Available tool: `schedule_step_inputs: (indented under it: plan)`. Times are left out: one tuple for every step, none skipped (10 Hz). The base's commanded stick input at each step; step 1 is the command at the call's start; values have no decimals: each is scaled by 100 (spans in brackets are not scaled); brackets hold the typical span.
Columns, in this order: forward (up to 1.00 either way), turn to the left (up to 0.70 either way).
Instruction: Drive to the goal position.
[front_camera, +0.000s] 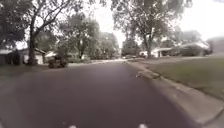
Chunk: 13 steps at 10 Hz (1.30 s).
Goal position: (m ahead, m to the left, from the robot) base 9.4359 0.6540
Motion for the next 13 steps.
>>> schedule_step_inputs:
  plan:
    - [70, 0]
    - [70, 0]
    - [70, 0]
    - [70, 0]
    - [70, -4]
    - [70, -10]
    - [70, -16]
    - [70, -22]
    - [70, -28]
    - [70, -33]
    - [70, -7]
    - [70, 0]
    - [70, 0]
